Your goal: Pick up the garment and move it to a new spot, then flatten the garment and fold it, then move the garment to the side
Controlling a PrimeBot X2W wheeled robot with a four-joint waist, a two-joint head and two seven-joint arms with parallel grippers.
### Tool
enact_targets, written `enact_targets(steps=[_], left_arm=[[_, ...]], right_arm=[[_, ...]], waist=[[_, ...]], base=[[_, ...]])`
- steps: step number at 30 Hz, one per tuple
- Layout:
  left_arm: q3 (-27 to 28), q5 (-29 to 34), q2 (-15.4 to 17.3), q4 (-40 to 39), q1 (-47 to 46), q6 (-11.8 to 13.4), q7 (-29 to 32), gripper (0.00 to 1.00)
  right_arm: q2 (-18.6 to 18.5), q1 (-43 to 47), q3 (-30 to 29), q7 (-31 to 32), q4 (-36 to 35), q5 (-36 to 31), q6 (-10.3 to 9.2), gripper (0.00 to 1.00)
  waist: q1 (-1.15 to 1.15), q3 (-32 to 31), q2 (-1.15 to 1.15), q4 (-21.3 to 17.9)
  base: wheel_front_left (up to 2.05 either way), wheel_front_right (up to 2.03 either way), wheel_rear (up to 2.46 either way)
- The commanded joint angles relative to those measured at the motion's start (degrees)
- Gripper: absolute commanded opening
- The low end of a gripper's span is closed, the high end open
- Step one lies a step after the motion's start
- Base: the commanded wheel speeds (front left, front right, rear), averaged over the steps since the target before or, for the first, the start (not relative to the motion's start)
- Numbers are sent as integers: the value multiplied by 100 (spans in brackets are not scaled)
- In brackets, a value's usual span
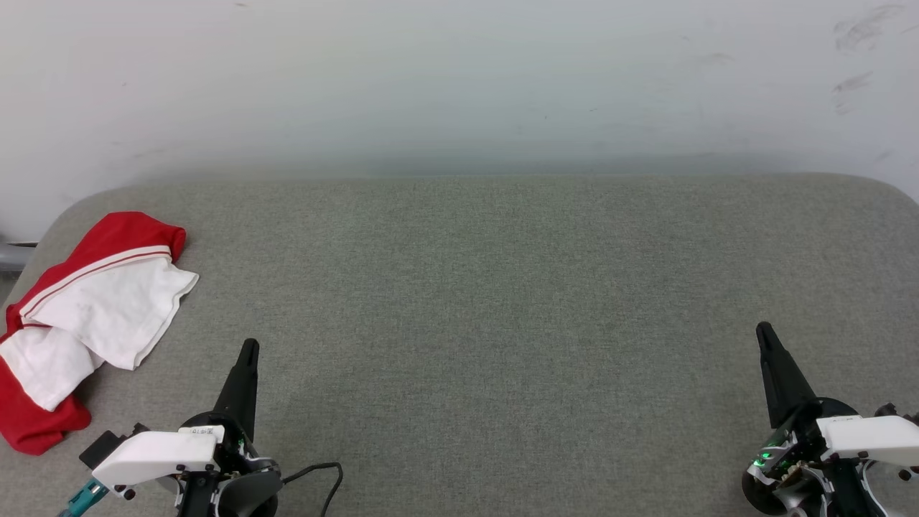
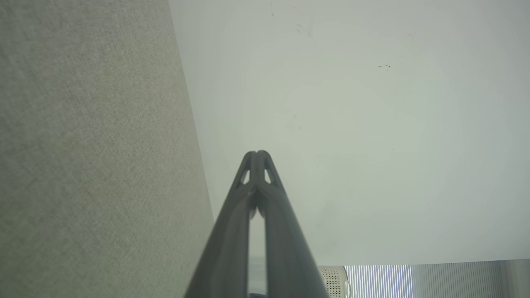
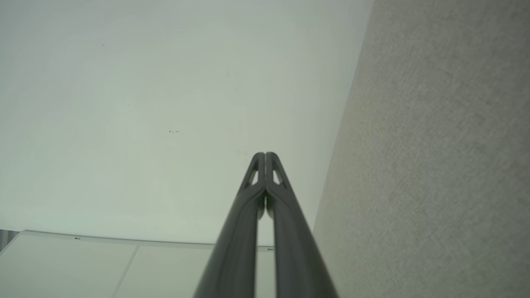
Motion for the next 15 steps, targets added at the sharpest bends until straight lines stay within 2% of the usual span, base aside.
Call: enact_targets(steps=[1, 15], left_arm=[[4, 24, -1, -2, -62, 0, 17, 0], [4, 24, -1, -2, -62, 0, 17, 0]], right_arm=[[28, -83, 2, -11, -2, -1, -3, 0], [28, -83, 3, -11, -2, -1, -3, 0]], waist=[[0, 0, 0, 0], [0, 0, 0, 0]], base=[[0, 0, 0], [0, 0, 0]])
